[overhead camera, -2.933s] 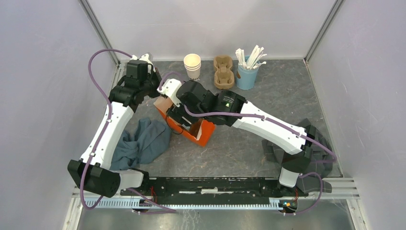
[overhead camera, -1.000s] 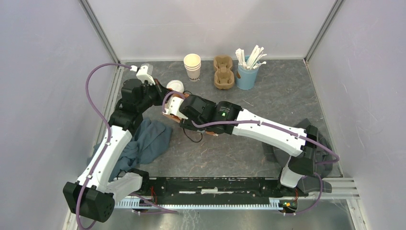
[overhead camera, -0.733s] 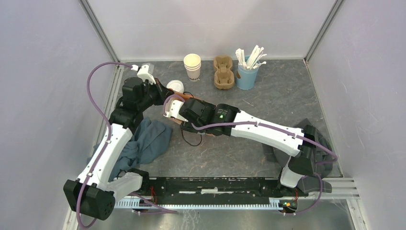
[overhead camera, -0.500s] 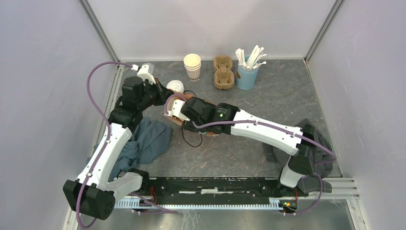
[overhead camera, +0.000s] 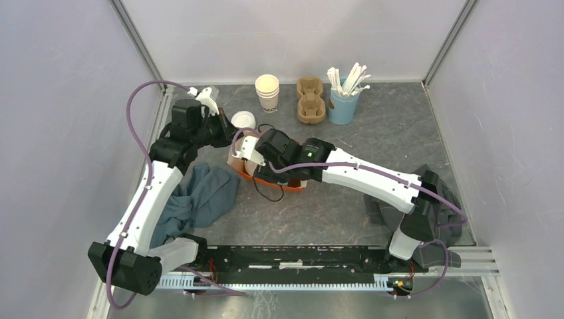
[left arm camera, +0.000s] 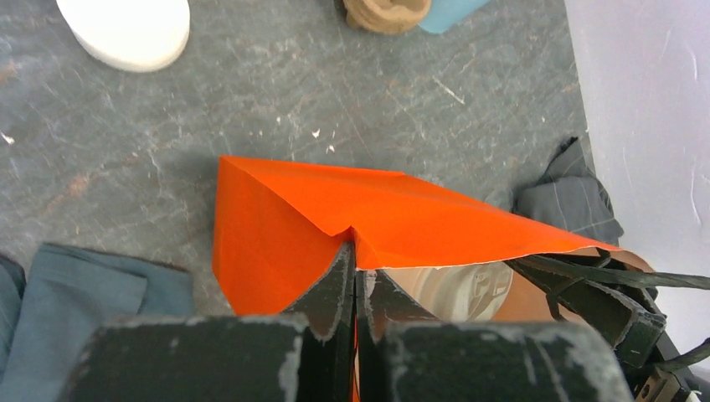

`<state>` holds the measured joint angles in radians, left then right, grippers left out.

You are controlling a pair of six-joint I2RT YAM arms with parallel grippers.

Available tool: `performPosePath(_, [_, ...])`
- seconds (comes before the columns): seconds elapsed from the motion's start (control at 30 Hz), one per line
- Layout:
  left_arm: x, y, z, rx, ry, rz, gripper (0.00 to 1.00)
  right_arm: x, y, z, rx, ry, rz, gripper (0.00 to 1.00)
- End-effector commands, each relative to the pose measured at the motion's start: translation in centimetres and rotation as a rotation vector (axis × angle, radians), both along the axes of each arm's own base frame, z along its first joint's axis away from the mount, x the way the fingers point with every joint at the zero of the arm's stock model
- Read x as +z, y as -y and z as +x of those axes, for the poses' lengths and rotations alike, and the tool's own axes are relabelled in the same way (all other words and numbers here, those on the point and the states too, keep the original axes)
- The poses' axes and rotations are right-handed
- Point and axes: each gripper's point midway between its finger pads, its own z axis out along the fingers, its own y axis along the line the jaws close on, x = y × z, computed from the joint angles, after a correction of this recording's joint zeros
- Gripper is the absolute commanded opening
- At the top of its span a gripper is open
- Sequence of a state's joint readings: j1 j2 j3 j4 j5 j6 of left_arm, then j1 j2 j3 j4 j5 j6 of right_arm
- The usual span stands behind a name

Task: Pack the takeout coffee
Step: Place the coffee cup on the cup tray.

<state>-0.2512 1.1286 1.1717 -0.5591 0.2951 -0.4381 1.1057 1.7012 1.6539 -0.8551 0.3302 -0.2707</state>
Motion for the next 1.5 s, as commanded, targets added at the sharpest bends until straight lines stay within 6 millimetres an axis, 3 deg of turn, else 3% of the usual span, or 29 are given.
performPosePath(0.0, [0.8,1.3,-1.8,-0.050,-0.084,-0.072,0.02,0.3,-0.8,-0.6,0.036,-0.053,0.038,0.72])
performPosePath(0.23, [0.5,1.3,-2.1,-0.065,-0.083,-0.061,0.02,-1.1,-0.2,-0.3,0.019,-0.106,0.016,0.72])
performPosePath(0.57, [1.4,1.3,-1.5,-0.081,0.008,-0.056,0.02,-3.3,0.2,-1.5,0.008,-0.240,0.019,0.72])
performPosePath(0.87, [1.2,1.4,-1.0,-0.084,0.035,-0.056,0.02,-5.8,1.5,-0.6,-0.054,-0.305,-0.035,0.74])
performPosePath(1.03, [0.8,1.3,-0.8,-0.073,0.017,-0.048,0.02,-6.4,1.2,-0.5,-0.043,-0.317,-0.036,0.77])
performPosePath(1.37, [0.6,1.3,-0.1,-0.063,0.004,-0.037,0.02,-4.1,-0.2,-0.5,-0.013,-0.316,0.043,0.98])
performPosePath(1.47, [0.6,1.4,0.0,-0.069,0.002,-0.036,0.02,-3.4,-0.5,-0.6,-0.011,-0.315,0.060,0.98])
